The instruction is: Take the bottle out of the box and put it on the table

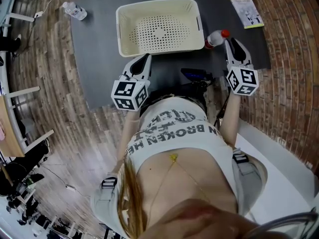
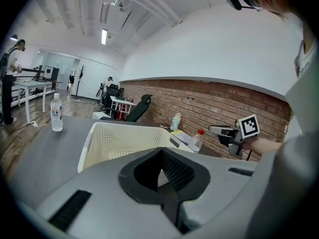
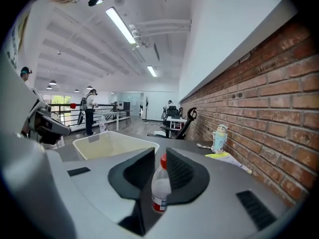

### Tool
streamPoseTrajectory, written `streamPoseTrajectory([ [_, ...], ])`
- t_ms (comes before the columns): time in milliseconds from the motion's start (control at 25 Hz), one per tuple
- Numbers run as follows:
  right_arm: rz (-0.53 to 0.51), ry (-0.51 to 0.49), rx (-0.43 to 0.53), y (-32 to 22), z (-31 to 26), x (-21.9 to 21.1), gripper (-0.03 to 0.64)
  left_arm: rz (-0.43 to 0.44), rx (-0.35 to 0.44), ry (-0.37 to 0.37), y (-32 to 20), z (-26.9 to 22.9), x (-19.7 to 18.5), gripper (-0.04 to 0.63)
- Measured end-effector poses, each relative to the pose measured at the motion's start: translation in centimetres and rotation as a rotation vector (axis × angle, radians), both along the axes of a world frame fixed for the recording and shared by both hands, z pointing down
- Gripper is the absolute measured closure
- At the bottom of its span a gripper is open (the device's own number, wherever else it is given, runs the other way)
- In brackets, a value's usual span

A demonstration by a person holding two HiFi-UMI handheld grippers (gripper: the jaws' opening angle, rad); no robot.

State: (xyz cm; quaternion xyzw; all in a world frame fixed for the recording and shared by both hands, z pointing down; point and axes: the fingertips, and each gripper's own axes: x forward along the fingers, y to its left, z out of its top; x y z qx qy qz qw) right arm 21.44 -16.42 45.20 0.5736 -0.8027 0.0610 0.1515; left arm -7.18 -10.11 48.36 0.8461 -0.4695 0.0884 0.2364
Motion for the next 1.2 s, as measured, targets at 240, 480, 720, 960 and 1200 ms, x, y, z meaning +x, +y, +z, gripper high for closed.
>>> streamPoseTrajectory([
  [240,-0.203,0.028,-0.04,0.7,1.1,-3.6,0.607,0.025,-0.012,-0.015,0.0,0.5,0.1,0.595],
  [480,-0.449,-0.017,-0.055,2.1,2.2,-10.1,0.607,0.031,0.0,-0.045,0.0,0.6,0.5,0.595],
  [720,-0.635,-0.18,0.002,3.4,0.2,-17.2,0.607,0.069,0.058,-0.028,-0.3,-1.0,2.2,0.595],
  [960,-0.711,-0.283,0.129,4.7,-4.5,-21.8,0.607,0.075,0.164,-0.026,-0.8,-4.6,2.8,0.595],
  [1200,-0.646,-0.286,0.291,5.5,-9.9,-23.1,0.607,0.057,0.305,-0.033,-0.5,-9.5,2.4,0.595],
])
